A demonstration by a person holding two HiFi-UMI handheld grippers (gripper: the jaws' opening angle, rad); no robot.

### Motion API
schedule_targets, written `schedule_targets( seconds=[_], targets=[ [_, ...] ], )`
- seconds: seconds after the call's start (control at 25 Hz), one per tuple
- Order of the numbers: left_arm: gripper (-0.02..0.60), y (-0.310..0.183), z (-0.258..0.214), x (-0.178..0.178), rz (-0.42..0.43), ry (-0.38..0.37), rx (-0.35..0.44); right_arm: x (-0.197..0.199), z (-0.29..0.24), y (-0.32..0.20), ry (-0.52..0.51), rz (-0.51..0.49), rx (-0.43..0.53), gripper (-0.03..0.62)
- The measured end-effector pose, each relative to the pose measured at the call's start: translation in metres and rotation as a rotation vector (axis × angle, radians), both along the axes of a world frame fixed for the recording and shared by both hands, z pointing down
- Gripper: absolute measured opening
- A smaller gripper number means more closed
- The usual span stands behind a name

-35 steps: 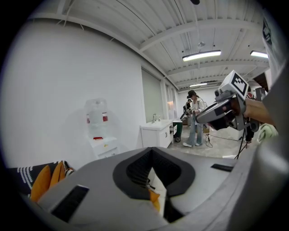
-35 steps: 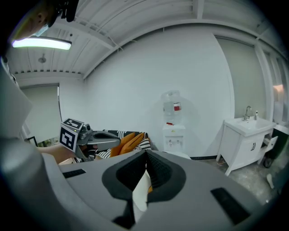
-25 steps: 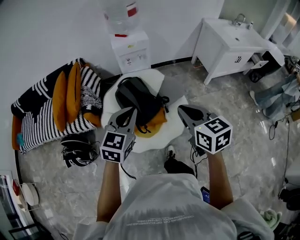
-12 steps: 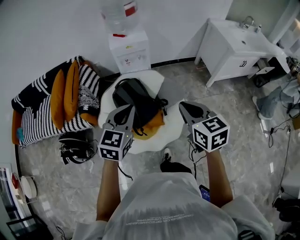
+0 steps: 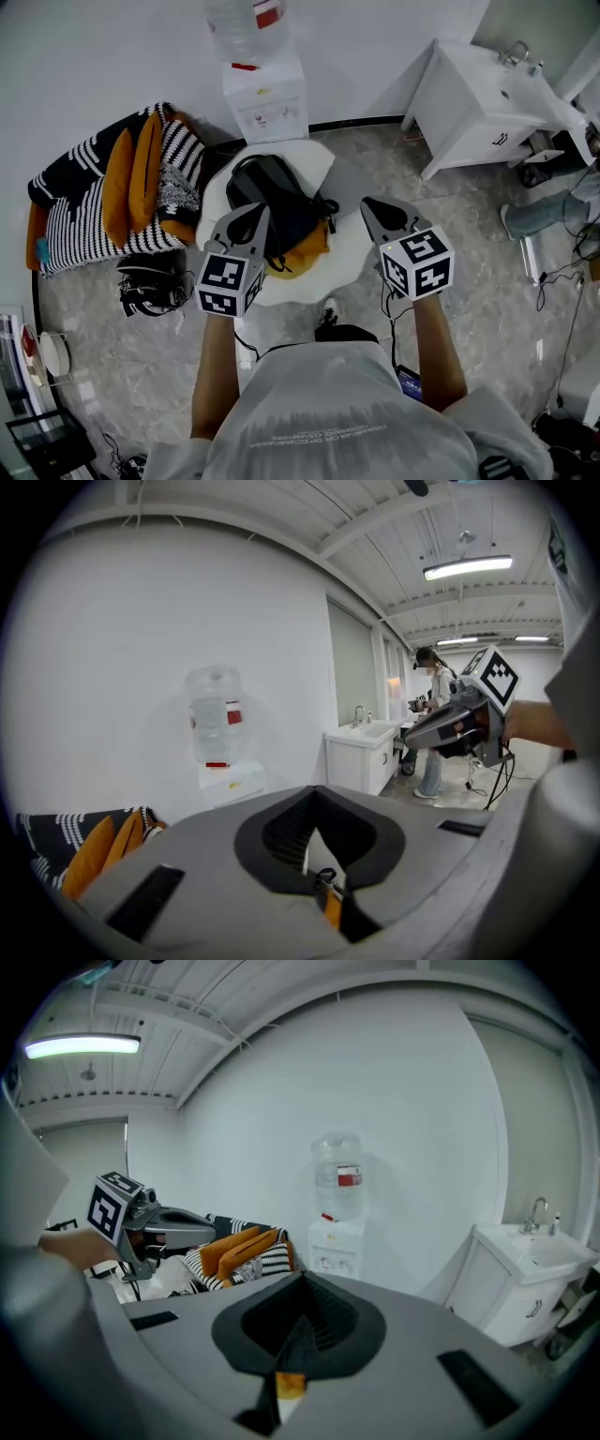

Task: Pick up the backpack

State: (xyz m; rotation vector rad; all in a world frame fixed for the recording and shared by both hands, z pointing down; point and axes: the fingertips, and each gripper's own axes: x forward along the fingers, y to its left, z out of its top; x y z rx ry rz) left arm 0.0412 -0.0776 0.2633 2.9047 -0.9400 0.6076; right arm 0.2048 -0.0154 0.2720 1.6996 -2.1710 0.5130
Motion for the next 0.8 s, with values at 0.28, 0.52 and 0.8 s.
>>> schedule_targets(
  seconds=[0.28,0.52,0.8],
  targets=[
    [0.000,-0.021,0.008,0.008,-0.078,-0.017,-0.009,0.015,0.010,-0.034,-0.008,-0.064,0.010,0.002],
    [0.000,-0.033,0.039,0.002,-0.129,-0.069,-0.056,0.015,0.033,-0.057,-0.023,-0.097,-0.027,0.002],
    [0.017,-0.053,0.058,-0.018,-0.178,-0.079,-0.098,0.006,0.047,-0.085,-0.028,-0.128,-0.060,0.002]
  ],
)
